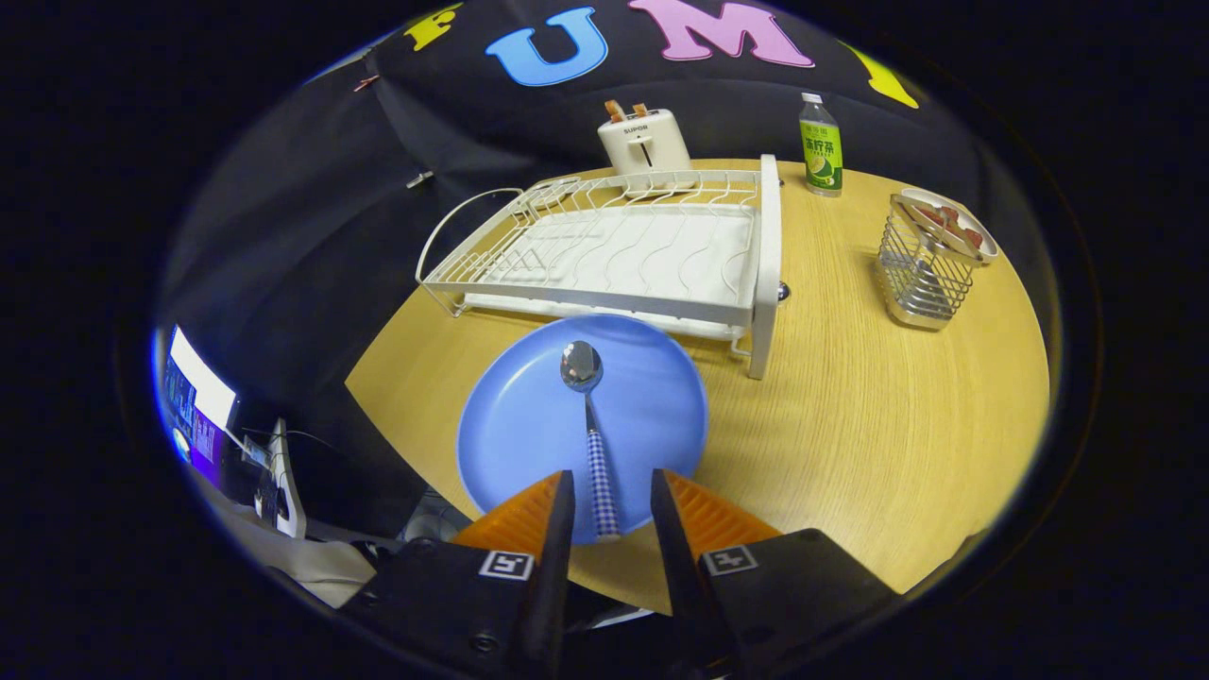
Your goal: Take the plate from the dish rack, then take the spoon from the basket and place it into the plate.
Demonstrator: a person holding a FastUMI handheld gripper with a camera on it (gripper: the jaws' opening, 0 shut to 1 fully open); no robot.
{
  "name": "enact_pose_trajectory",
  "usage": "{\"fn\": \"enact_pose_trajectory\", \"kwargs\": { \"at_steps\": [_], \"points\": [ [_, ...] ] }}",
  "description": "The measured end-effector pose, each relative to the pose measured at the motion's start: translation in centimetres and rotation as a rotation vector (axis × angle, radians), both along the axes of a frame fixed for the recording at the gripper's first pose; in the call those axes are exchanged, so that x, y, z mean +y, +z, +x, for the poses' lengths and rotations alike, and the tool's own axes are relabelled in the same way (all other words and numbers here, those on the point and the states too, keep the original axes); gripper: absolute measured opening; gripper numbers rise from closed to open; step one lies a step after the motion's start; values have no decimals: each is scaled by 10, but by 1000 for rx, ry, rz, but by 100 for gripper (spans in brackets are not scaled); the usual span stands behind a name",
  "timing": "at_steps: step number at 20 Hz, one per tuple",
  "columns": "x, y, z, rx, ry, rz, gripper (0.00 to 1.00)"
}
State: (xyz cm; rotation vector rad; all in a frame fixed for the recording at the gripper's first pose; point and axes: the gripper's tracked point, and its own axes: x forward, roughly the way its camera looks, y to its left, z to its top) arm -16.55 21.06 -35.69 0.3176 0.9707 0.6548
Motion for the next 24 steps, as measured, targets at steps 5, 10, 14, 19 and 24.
{"fn": "enact_pose_trajectory", "kwargs": {
  "at_steps": [5, 10, 14, 19, 24],
  "points": [
    [-8, 13, 7, -19, -32, -4, 92],
    [-19, 41, 19, -59, -72, -7, 98],
    [-33, 75, 38, -117, -125, -11, 98],
    [-61, 124, 79, -250, -201, -53, 99],
    [-94, 190, 117, -412, -284, -85, 99]
  ]
}}
